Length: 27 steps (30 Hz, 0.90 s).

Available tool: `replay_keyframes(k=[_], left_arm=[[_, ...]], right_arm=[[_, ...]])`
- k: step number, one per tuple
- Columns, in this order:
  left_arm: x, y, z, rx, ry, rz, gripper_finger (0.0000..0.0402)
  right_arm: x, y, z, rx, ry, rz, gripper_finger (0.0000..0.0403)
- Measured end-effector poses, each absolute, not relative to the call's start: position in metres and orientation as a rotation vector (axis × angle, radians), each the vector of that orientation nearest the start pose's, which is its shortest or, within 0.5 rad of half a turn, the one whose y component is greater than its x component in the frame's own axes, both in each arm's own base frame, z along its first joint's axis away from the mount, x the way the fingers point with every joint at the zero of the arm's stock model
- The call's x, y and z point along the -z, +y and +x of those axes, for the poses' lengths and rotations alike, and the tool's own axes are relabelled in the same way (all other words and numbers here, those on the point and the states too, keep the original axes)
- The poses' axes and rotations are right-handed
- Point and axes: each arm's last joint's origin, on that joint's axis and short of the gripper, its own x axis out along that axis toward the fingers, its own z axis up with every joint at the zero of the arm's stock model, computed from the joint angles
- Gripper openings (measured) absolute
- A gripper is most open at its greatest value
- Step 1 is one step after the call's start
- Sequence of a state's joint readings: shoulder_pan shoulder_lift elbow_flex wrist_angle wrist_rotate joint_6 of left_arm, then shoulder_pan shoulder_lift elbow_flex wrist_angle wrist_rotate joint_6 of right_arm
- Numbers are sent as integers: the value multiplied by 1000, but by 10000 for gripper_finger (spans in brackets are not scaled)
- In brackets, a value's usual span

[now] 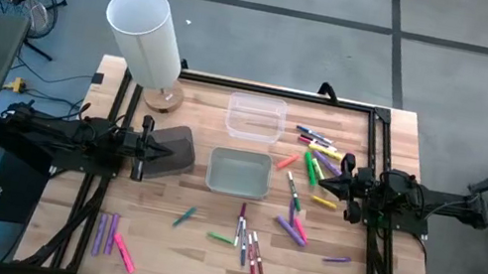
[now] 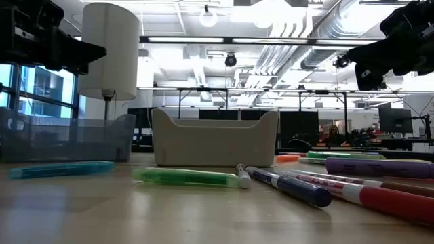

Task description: Pick & Place Markers

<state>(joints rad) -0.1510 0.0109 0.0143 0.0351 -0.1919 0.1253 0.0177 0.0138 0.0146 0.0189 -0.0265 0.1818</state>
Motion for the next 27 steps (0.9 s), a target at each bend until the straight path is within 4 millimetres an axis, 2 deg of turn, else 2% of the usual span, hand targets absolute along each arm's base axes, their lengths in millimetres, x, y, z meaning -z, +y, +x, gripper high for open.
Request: replay_keyframes(k=[22, 25, 27], left_arm=[[-171, -9, 97, -42, -40, 120, 1], [-177, -10, 96, -29, -31, 121, 1], [-189, -11, 94, 0, -16, 131, 1]], right_arm=[[-169, 2, 98, -46, -15, 182, 2], [-169, 3, 98, -46, -16, 181, 2], [-169, 2, 98, -46, -16, 182, 3]])
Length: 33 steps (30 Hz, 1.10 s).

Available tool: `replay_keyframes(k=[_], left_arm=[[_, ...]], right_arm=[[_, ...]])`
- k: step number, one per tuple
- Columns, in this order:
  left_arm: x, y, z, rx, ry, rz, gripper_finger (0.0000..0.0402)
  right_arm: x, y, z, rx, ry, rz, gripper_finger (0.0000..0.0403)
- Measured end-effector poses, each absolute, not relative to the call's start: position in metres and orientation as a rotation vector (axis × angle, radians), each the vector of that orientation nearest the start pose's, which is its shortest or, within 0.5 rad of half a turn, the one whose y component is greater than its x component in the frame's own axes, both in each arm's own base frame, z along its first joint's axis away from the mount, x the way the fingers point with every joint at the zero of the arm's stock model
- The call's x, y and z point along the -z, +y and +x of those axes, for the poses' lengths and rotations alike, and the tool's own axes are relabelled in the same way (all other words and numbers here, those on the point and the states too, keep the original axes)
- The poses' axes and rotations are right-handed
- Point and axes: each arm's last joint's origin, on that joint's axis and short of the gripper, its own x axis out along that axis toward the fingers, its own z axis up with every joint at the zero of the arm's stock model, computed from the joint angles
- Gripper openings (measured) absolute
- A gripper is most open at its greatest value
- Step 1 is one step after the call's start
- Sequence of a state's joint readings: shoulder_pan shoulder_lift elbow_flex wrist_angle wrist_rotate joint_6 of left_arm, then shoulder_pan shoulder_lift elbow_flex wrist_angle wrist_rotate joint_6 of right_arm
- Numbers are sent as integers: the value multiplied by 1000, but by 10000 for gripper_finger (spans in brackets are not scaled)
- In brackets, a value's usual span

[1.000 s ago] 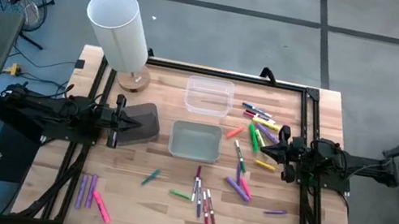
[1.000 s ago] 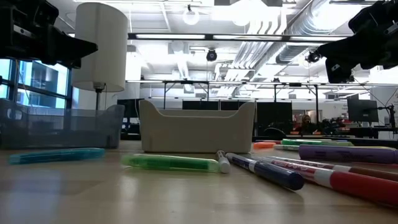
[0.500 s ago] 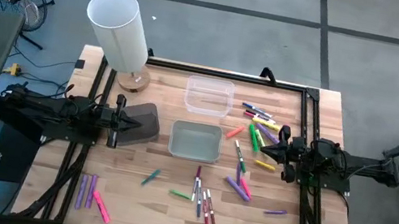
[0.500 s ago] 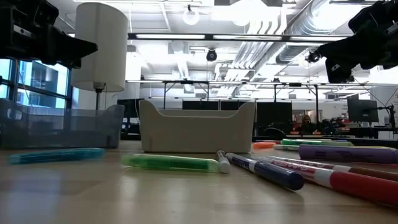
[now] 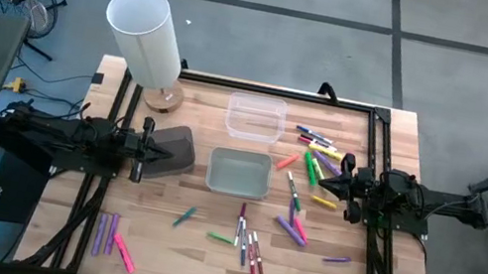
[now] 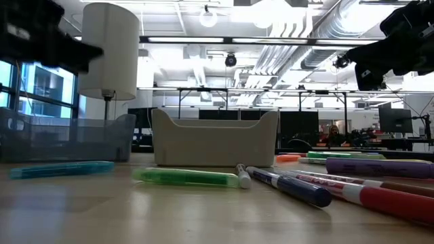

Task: Pick & Place Markers
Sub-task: Put the blue pen into the black bin

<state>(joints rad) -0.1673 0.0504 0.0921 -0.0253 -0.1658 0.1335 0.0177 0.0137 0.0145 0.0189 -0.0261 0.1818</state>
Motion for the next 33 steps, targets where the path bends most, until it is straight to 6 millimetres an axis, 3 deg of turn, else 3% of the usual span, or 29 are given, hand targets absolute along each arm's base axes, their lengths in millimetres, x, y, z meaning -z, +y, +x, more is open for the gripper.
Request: replay_keyframes(k=[6, 14, 19, 27, 33], left_arm=[[-231, -17, 104, -104, 42, 164, 0], [-279, -34, 145, -238, 188, 219, 0], [-303, -42, 168, -239, 300, 128, 0], [-323, -60, 201, -67, 624, -45, 0], [-326, -74, 216, -124, 808, -236, 0]], right_arm=[[-169, 3, 98, -46, -16, 181, 3], [-169, 3, 98, -46, -15, 182, 2], [-169, 3, 98, -46, -15, 182, 2], [-169, 2, 98, -46, -16, 181, 2], [-169, 3, 98, -46, -16, 182, 2]])
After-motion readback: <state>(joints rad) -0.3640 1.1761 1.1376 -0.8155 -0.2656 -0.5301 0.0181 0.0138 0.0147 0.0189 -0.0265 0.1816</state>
